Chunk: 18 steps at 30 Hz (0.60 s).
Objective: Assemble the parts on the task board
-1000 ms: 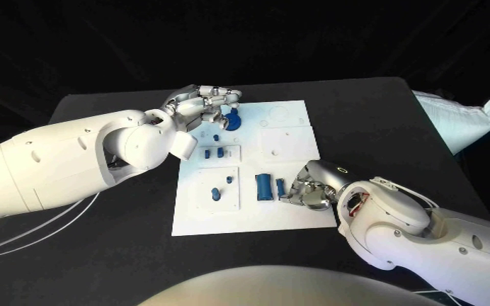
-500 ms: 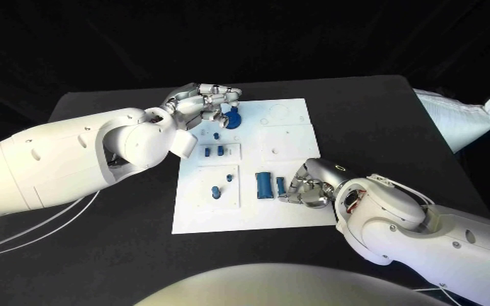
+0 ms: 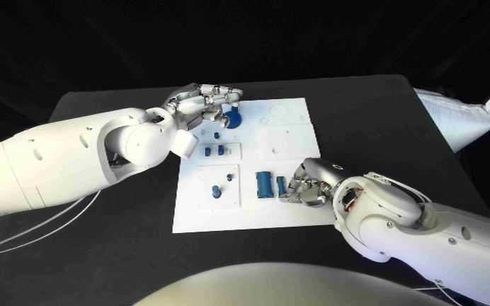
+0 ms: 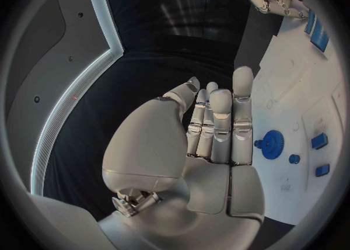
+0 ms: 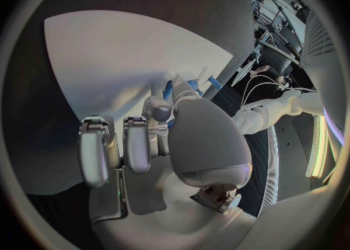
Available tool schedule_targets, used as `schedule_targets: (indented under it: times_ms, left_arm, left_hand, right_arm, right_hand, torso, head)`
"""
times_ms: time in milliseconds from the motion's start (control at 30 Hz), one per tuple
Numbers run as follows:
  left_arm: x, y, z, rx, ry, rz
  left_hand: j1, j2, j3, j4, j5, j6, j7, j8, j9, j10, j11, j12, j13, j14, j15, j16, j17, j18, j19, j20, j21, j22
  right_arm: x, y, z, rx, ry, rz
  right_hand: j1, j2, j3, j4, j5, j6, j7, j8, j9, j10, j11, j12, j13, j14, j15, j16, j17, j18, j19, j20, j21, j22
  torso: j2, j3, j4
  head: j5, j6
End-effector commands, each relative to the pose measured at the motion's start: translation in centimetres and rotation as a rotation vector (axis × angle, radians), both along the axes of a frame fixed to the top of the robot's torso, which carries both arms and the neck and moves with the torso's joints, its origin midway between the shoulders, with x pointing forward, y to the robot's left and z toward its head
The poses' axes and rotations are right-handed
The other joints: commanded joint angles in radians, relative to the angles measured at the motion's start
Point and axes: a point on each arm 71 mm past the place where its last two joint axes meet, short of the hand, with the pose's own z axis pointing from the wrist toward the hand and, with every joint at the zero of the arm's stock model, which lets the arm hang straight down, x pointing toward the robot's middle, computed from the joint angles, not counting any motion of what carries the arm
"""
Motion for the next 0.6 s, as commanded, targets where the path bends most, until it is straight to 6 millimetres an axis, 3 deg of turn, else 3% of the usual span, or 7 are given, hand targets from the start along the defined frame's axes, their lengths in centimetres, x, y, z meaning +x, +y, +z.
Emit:
schedule_targets:
  times_ms: [33,233,600]
  left_arm:
    - [-0.10,-0.19,0.03,-0.006,-0.001,-0.024]
    - [-0.15,-0.21,-0.05,-0.004,0.004,-0.032]
    - [-0.18,-0.06,-0.10,-0.003,0.007,-0.031]
  left_hand:
    - [0.002,0.009,-0.002,-0.003,0.006,-0.009,-0.001,0.005,-0.002,-0.007,0.000,0.003,0.001,-0.006,0.001,0.003,0.000,0.014,-0.004,0.005,-0.003,-0.001]
    - [0.002,0.009,-0.002,-0.003,0.006,-0.009,-0.001,0.005,-0.002,-0.007,0.000,0.003,0.001,-0.006,0.001,0.003,0.000,0.014,-0.004,0.005,-0.003,-0.001]
    - [0.002,0.009,-0.002,-0.003,0.006,-0.009,-0.001,0.005,-0.002,-0.007,0.000,0.003,0.001,-0.006,0.001,0.003,0.000,0.014,-0.004,0.005,-0.003,-0.001]
  right_arm:
    - [-0.16,-0.16,-0.71,-0.030,0.048,0.011]
    - [-0.29,0.12,-0.75,-0.009,0.071,0.011]
    - [-0.56,-0.05,-0.29,0.019,0.055,0.009]
  right_hand:
    - [0.011,0.000,0.000,-0.007,-0.004,0.000,0.001,-0.005,-0.002,0.003,-0.001,-0.005,0.001,0.078,-0.010,-0.002,0.138,-0.015,0.055,-0.006,0.000,0.182]
    - [0.012,-0.001,-0.004,-0.008,-0.009,-0.001,0.002,-0.005,-0.002,0.002,-0.001,-0.007,0.001,0.078,-0.010,-0.003,0.137,-0.014,0.055,-0.006,-0.001,0.181]
    - [-0.034,-0.029,-0.069,0.017,-0.006,-0.007,0.008,-0.010,-0.001,-0.004,0.005,-0.027,-0.007,0.076,-0.005,-0.013,0.127,-0.012,0.049,-0.002,-0.008,0.172]
  torso:
    - [-0.001,0.0002,-0.0007]
    - [-0.001,-0.0001,-0.0018]
    - [0.000,0.0002,-0.0002]
  head:
    - [0.001,0.000]
    - [-0.001,0.002]
    - [-0.001,0.006]
